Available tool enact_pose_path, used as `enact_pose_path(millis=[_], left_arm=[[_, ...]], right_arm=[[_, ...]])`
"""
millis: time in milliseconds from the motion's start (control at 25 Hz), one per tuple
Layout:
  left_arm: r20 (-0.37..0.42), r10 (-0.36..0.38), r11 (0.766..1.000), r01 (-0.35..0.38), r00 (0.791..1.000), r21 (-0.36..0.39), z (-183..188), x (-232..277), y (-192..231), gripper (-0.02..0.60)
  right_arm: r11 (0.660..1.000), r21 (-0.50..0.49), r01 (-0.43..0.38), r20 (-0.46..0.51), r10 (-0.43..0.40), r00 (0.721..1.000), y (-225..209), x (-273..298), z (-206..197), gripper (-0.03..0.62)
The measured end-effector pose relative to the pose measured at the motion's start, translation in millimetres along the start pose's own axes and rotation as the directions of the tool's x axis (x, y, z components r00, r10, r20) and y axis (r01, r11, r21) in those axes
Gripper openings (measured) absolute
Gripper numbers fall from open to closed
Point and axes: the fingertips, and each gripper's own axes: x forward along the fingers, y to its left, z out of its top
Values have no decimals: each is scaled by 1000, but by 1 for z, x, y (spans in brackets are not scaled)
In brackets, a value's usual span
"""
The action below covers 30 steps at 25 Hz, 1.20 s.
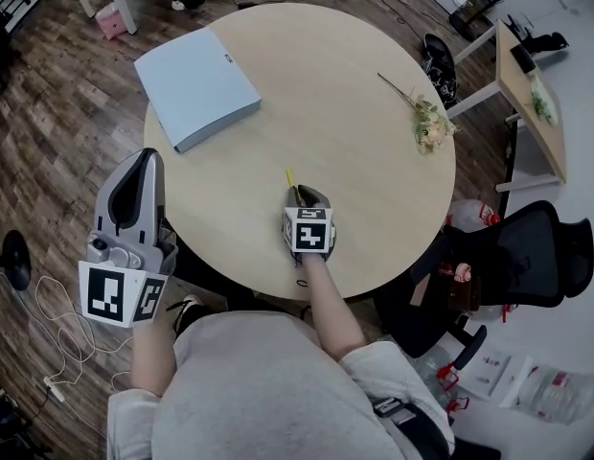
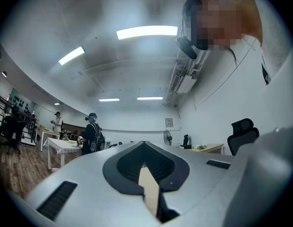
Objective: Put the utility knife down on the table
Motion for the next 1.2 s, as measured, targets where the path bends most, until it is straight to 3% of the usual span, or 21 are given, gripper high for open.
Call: enact_pose_path(millis=[80,280,520,880,1200], left_arm=[[1,-10,1000,10,1000,-3,1,-3,-1,8],[17,-67,998,67,998,-14,5,-5,-7,8],[43,-148,988,149,988,-31,14,-1,-17,8],[77,-267,962,270,961,-38,34,-11,-27,8],[111,-343,937,348,933,-38,53,-34,-32,8]], right_arm=[[1000,0,5,27,-5,1000,2,-8,4,11],[1000,22,4,121,-7,993,11,-37,18,11],[992,122,37,266,-68,962,7,-90,44,11],[976,193,99,436,-175,883,16,-177,80,11],[967,208,150,562,-243,791,42,-256,100,11]])
